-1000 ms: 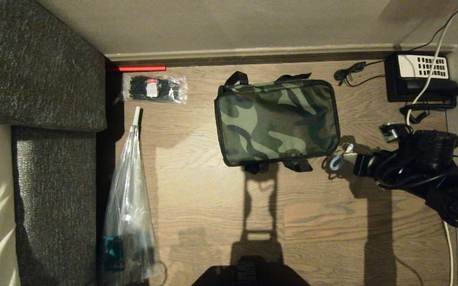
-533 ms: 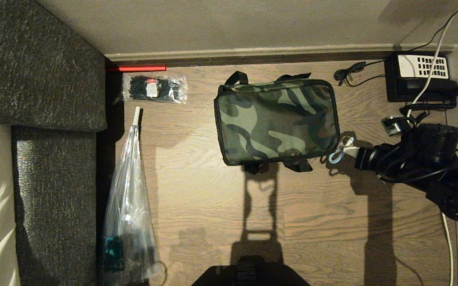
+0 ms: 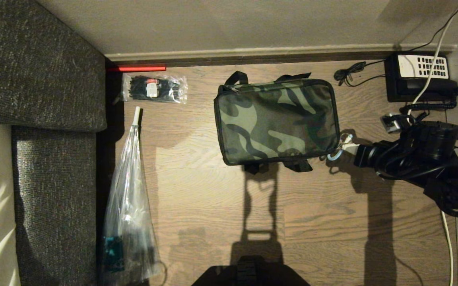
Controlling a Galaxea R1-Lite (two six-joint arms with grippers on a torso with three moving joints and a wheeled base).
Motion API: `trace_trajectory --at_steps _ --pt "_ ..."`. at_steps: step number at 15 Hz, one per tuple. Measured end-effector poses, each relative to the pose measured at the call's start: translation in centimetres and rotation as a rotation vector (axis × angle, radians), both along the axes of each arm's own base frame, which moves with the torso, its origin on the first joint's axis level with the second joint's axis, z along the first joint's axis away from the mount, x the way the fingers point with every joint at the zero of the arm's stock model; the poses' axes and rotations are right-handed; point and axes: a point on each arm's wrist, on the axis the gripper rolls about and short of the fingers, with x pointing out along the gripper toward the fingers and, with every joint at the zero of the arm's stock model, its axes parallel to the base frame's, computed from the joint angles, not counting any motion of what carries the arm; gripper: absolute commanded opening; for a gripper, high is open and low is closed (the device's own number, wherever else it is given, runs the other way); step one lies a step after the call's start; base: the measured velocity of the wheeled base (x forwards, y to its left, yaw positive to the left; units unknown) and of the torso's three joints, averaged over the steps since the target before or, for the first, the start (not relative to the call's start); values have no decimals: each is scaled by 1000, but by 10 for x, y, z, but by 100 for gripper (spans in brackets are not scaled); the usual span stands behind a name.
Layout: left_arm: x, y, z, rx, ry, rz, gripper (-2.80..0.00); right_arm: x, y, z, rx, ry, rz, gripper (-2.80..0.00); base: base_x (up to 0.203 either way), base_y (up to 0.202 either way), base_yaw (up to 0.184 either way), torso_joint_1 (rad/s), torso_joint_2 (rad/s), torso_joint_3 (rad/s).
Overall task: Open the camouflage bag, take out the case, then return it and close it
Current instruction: Open the top of the storage box
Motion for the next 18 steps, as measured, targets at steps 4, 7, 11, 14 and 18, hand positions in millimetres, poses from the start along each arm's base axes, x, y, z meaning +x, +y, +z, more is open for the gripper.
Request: trace_trajectory --at_steps 4,7,11,14,18 --pt "0 0 0 0 0 0 -280 9 -3 4 3 -10 -9 -280 0 0 0 0 0 0" --pt "0 0 0 0 0 0 -280 17 -4 10 7 -29 -11 -280 0 0 0 0 0 0" --pt "0 0 0 0 0 0 -280 26 -4 17 16 -62 11 -280 0 0 0 0 0 0" --pt "0 0 0 0 0 0 -280 28 -4 19 34 -59 25 -280 0 0 0 0 0 0" --pt "0 0 0 0 0 0 -280 32 -3 25 56 -75 24 -280 0 0 0 0 0 0"
